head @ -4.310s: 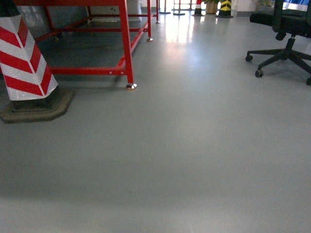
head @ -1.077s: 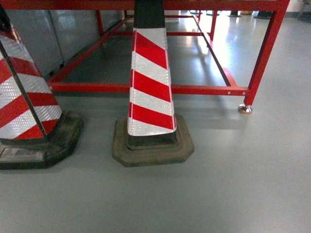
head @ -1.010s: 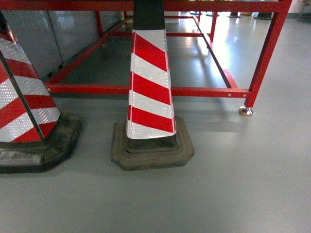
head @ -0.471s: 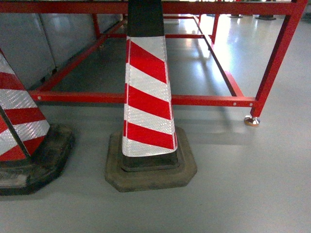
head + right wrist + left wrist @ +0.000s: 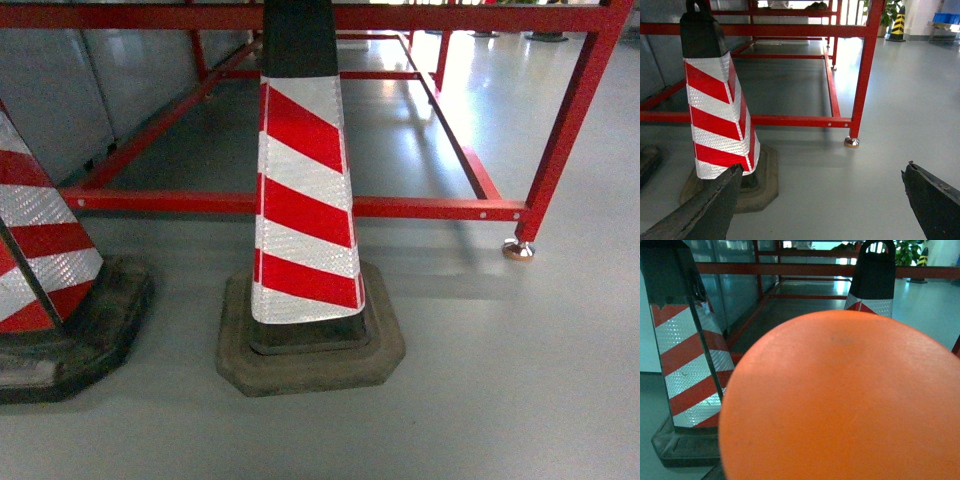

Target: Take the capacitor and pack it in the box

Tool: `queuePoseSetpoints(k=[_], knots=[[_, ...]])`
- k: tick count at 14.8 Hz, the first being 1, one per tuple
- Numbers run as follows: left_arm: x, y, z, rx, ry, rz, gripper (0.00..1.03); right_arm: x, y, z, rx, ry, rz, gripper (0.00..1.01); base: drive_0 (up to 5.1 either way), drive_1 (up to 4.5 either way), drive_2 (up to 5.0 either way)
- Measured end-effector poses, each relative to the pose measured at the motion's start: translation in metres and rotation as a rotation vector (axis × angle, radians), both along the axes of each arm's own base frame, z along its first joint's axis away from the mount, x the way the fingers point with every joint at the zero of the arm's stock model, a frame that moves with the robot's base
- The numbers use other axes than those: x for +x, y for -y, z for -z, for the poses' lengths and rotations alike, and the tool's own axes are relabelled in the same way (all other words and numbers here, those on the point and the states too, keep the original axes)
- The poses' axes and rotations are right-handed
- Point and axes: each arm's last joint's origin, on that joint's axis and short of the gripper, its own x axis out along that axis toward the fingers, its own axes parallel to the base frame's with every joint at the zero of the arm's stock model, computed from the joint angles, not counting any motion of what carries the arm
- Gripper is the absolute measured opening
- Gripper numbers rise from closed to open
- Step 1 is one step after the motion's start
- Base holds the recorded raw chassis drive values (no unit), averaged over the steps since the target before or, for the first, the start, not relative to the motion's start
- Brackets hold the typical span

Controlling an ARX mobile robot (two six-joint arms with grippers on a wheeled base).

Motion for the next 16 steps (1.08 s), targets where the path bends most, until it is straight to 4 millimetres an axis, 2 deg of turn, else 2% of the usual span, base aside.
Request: queuePoseSetpoints(k=[16], knots=[[0.0,0.0,-0.0001,-0.002,0.001,0.0,0.44,0.0,0.0,-0.0001,0.0,0.001,0.0,0.98,0.0,0.0,0.0]])
